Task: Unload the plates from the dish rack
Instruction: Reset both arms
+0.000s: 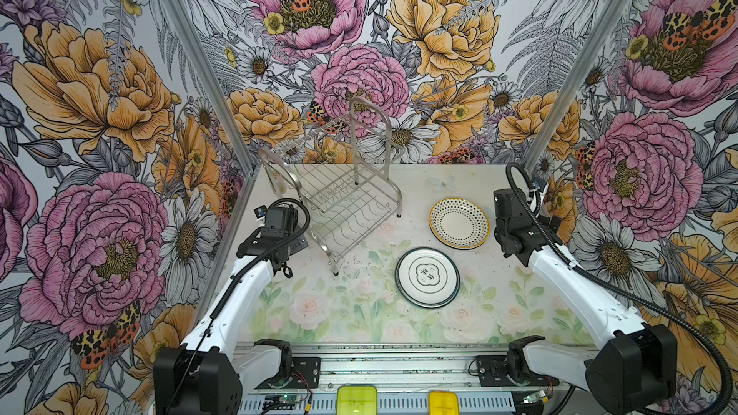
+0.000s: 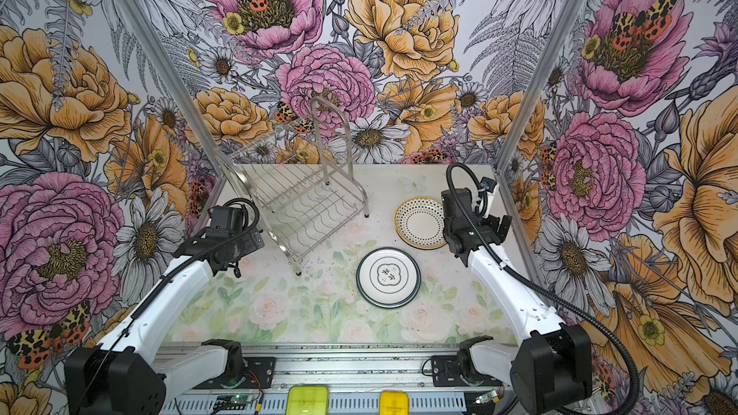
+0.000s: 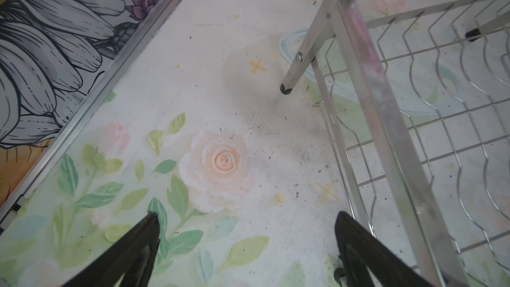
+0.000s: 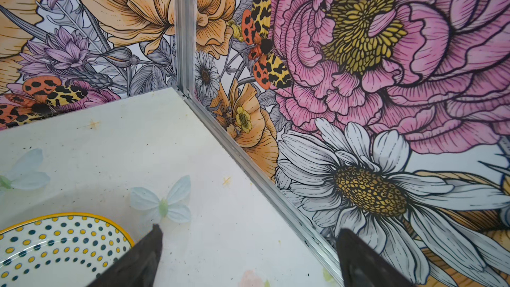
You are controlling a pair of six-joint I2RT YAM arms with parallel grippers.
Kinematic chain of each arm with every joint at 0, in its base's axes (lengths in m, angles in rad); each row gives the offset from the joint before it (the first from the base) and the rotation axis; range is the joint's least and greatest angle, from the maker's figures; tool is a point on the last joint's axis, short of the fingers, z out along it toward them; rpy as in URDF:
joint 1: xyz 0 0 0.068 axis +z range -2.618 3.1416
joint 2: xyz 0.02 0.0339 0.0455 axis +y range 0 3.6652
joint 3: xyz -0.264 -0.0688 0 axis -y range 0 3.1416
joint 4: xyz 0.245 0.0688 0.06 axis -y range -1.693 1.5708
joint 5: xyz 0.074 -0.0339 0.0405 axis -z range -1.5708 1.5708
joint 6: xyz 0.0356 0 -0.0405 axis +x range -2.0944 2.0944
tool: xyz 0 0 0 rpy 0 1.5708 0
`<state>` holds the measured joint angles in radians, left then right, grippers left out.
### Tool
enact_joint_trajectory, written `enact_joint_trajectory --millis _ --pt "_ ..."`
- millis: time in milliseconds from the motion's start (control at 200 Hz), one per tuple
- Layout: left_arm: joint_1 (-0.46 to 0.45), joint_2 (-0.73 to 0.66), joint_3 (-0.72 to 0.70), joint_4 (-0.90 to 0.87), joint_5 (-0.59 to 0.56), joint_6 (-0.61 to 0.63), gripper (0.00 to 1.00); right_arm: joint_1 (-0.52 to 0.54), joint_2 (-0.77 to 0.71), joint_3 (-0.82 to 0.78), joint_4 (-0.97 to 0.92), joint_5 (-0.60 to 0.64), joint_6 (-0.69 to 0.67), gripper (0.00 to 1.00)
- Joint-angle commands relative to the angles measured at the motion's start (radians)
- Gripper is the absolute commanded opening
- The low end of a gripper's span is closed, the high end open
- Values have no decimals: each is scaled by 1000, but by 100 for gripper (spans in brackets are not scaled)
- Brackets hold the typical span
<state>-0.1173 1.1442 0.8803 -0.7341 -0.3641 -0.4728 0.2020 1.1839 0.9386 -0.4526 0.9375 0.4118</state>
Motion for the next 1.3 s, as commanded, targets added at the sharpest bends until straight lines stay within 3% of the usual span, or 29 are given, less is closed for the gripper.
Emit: enact_joint_trajectory --millis 0,150,375,530,756,861,1031,1296 --pt "1 33 -11 165 11 89 99 -15 -53 -70 114 -68 -3 100" --pt "5 91 -42 334 18 160 99 -29 -73 -163 261 -155 -65 99" --pt "8 130 -107 618 64 237 99 -49 4 -198 331 -143 -65 100" --pt "14 195 -142 788 84 296 99 -52 71 -245 458 -158 -146 100" --pt "17 290 -107 816 77 368 99 -69 119 -301 616 -227 -192 100" --pt "22 302 -146 918 68 409 99 -79 156 -318 682 -254 -238 100" --pt "55 345 -177 1026 103 472 99 -85 197 -412 939 -354 -295 99" --pt "90 351 -383 1402 144 487 99 -88 321 -481 1198 -408 -345 100"
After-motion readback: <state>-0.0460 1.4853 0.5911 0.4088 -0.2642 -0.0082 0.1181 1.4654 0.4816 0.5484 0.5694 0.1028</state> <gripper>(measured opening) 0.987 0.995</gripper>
